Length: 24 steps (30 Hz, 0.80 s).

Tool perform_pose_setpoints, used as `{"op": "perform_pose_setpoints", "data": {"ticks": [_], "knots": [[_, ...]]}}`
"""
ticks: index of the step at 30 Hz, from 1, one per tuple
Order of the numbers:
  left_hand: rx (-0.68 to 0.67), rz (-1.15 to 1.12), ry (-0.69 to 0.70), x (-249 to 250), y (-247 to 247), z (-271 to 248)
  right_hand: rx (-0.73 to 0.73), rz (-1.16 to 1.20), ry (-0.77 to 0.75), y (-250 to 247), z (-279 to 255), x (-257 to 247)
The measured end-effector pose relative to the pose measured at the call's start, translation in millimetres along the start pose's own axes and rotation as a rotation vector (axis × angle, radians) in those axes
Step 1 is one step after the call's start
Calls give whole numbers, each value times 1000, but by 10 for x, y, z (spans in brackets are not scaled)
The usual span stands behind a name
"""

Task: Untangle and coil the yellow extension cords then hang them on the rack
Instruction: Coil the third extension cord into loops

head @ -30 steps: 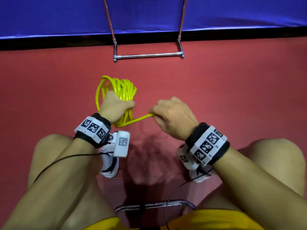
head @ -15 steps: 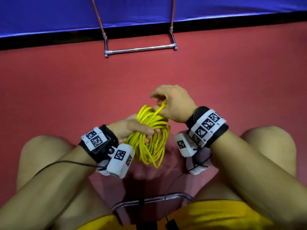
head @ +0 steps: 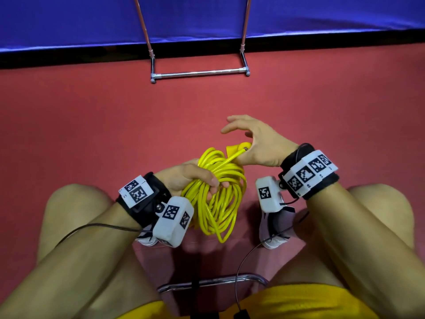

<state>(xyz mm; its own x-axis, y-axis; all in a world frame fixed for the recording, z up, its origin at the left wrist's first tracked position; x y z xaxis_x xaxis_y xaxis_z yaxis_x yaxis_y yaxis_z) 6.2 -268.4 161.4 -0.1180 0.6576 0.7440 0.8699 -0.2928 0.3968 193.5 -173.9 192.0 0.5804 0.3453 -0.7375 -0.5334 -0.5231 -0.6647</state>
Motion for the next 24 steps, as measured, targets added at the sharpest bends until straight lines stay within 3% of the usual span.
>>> {"op": "perform_pose_setpoints", "data": {"ticks": [3,6,9,12,14,17,24], "knots": [[2,-10,-2,22,-41,-69,-24,-29,-49,3,-45,-29],[33,-124,53,72,-158,-127,-103,141,-37,-85,-150,19],[46,-159,197,167,-243,-161,95,153,-70,80,-179,72],[5,-197,262,217,-197,-165,348,384,-47,382,-109,79],[-33,-201,295,215,-158,-174,402,573,-27,501,-61,93],[-44,-186,273,210,-143,-180,357,787,13,565,-48,139],[15,-229,172,191,-120,-201,356,668,41,615,-42,197]]}}
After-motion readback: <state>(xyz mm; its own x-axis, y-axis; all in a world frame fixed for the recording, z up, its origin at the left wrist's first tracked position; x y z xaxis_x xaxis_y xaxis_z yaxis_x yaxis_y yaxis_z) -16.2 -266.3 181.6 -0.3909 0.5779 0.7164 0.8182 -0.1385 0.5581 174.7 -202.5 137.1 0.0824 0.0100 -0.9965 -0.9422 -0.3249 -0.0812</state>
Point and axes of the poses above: each hand's wrist, its own z-axis towards the middle knuckle, its own y-axis out of the palm, x = y × z, the point moved 1 cm from there along z, towards the middle knuckle, and after that the axes turned 1 degree about x, right-handed, at the moved point
